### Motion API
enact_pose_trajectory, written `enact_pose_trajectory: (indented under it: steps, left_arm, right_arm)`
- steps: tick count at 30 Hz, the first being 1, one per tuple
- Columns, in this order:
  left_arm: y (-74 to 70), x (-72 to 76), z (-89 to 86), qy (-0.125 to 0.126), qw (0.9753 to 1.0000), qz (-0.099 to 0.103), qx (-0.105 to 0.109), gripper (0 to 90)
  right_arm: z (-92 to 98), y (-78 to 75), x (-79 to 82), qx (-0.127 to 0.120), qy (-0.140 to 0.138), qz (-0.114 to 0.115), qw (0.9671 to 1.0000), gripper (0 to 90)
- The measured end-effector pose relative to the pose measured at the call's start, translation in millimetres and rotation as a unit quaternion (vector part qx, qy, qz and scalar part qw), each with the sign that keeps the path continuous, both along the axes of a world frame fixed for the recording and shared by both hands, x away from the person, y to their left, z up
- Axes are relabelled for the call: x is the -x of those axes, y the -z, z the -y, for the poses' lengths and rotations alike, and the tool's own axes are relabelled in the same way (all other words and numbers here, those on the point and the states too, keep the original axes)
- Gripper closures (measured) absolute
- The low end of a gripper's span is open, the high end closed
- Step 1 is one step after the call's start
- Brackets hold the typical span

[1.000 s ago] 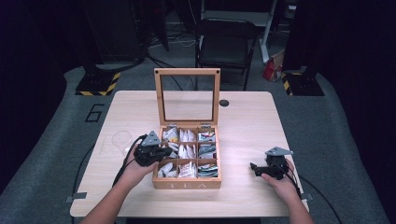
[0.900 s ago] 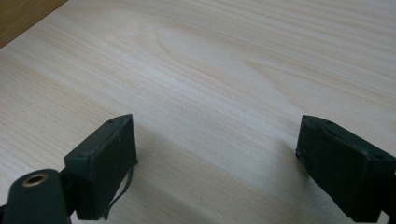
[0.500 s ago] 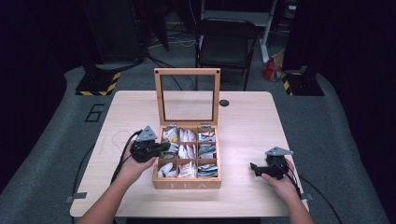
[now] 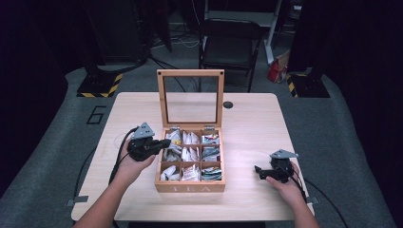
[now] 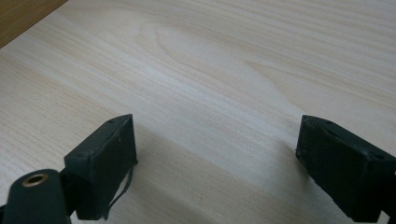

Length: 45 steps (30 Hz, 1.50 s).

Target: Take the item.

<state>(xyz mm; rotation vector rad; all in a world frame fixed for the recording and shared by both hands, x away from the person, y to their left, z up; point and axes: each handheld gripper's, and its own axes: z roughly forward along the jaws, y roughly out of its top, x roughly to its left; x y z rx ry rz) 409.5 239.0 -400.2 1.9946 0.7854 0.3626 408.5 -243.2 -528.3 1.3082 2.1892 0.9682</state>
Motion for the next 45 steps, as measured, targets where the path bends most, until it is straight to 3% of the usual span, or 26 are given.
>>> enact_pose_trajectory:
  steps: [9, 29, 45]
  left_arm:
    - [-11.4, 1.1, -6.3, -0.005, 0.9999, 0.012, 0.003, 89.7]
    - [-15.9, 0.7, -15.9, -0.019, 0.9996, 0.022, 0.000, 89.7]
    - [-23.2, 1.3, -38.2, -0.052, 0.9981, 0.034, 0.006, 89.7]
  right_arm:
    - [0.2, 0.1, -0.1, 0.002, -0.001, 0.001, 1.0000, 11.5]
    - [0.4, 0.1, -0.1, 0.003, -0.001, 0.001, 1.0000, 11.5]
    - [0.2, 0.1, -0.1, 0.002, -0.001, 0.000, 1.0000, 11.5]
